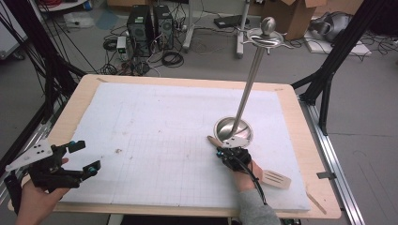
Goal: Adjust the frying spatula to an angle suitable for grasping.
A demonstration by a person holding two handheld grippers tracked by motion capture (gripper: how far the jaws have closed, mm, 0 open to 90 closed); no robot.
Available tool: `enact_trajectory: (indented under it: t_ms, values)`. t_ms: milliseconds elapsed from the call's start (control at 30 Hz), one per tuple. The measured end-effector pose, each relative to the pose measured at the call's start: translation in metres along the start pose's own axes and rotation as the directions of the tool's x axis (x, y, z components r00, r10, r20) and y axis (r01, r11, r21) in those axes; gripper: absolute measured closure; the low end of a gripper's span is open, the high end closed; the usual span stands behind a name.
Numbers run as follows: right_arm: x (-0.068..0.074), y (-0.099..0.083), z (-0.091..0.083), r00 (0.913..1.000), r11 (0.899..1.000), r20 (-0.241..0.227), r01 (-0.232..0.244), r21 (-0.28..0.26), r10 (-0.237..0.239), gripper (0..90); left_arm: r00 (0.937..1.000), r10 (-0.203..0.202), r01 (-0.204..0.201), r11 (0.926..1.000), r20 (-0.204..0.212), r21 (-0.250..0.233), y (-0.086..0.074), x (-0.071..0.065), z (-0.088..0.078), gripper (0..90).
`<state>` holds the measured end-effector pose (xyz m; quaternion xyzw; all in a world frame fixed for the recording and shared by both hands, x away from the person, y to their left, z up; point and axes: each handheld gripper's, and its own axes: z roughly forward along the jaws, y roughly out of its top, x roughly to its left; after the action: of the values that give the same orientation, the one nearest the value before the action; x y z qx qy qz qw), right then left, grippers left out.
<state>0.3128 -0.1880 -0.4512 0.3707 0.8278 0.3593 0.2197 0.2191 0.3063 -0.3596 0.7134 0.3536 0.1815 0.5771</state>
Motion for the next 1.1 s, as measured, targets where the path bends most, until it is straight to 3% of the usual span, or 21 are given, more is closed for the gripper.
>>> enact_trajectory:
  t_ms: [167, 267, 433, 633, 733, 867, 1100]
  values:
    - [0.001, 0.0, -0.001, 1.0, 1.0, 0.006, 0.004, -0.001, -0.004, 90.0, 1.0, -0.001, 0.001, 1.0, 0.003, 0.007, -0.001, 0.0, 0.003, 3.6]
    - [0.0, 0.002, -0.005, 0.9996, 0.999, -0.023, -0.015, -0.029, 0.014, 90.0, 1.0, -0.001, 0.001, 1.0, 0.006, 0.009, -0.001, 0.001, 0.003, 3.6]
    - [-0.004, 0.005, -0.025, 0.9983, 0.995, -0.035, -0.05, -0.085, 0.047, 90.0, 0.9999, 0.001, -0.001, 0.9999, 0.014, 0.011, 0.0, 0.002, 0.007, 3.6]
    - [-0.018, -0.001, -0.049, 0.9942, 0.988, 0.002, -0.106, -0.112, 0.107, 90.0, 0.9993, 0.007, -0.008, 0.9998, 0.036, 0.017, 0.003, 0.001, 0.017, 3.5]
    - [-0.025, -0.006, -0.056, 0.9862, 0.978, -0.001, -0.164, -0.125, 0.166, 90.0, 0.9988, 0.008, -0.009, 0.9997, 0.048, 0.024, 0.003, 0.001, 0.023, 3.6]
    - [-0.027, -0.007, -0.066, 0.9841, 0.974, -0.002, -0.176, -0.139, 0.178, 90.0, 0.9981, 0.01, -0.011, 0.9996, 0.061, 0.026, 0.005, 0.002, 0.029, 3.5]
    - [-0.039, -0.009, -0.09, 0.9729, 0.953, -0.029, -0.23, -0.194, 0.229, 90.0, 0.9967, 0.016, -0.018, 0.9993, 0.079, 0.033, 0.006, 0.001, 0.036, 3.5]
